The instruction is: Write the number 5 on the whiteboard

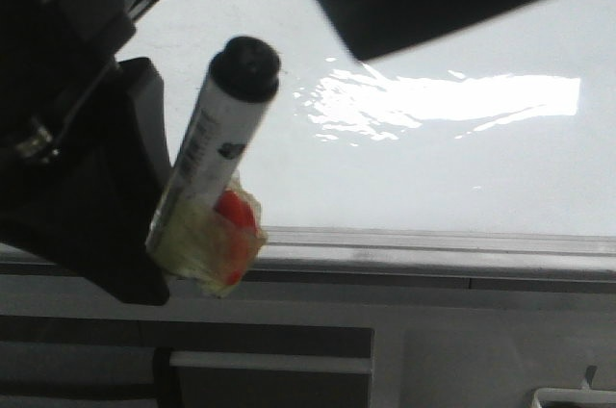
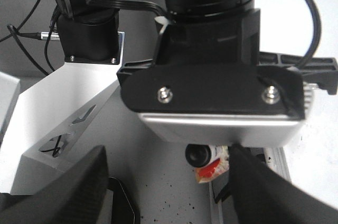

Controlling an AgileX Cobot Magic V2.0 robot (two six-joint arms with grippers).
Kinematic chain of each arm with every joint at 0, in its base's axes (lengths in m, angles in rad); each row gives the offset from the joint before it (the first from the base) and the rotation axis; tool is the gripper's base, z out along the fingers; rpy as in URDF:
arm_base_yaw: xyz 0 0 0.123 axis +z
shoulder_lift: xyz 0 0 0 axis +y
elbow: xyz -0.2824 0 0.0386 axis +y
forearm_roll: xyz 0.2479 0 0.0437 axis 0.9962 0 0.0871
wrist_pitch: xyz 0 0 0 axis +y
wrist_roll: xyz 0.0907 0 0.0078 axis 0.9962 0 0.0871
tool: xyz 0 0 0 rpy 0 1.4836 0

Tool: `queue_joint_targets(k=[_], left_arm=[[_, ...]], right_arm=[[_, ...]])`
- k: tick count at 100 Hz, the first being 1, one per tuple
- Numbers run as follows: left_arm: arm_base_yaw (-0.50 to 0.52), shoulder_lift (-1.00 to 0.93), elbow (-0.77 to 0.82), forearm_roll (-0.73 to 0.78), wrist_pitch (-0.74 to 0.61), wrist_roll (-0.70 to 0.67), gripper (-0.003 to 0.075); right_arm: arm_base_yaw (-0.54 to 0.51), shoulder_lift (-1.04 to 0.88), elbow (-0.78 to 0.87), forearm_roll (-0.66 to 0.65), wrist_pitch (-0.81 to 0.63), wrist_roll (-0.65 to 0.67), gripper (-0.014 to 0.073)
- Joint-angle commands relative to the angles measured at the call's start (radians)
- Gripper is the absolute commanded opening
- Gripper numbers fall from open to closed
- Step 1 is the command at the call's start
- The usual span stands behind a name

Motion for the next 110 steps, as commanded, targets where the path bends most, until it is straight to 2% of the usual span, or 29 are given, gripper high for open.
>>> queue_joint_targets(k=[1,35,67,110], left_arm=[[-0.009,-0.011,-0.06,-0.041,-0.136,-0.007,-0.002],[-0.009,-0.025,-0.068,-0.041,-0.125,-0.009,-0.002],[-0.009,-0.034,-0.118,0.017,-0.128,-0.009,-0.002],[-0.009,-0.034,-0.118,0.019,-0.126,-0.009,-0.002]], right_arm=[[0.019,0.012,-0.039,0.119,-0.076,-0.02,0.044],[0.019,-0.008,-0.039,0.119,-0.18,-0.02,0.044],[0.019,-0.034,-0.039,0.119,-0.182,-0.013,0.044],[0.019,-0.116,-0.039,0.119,-0.217,0.031,0.044]])
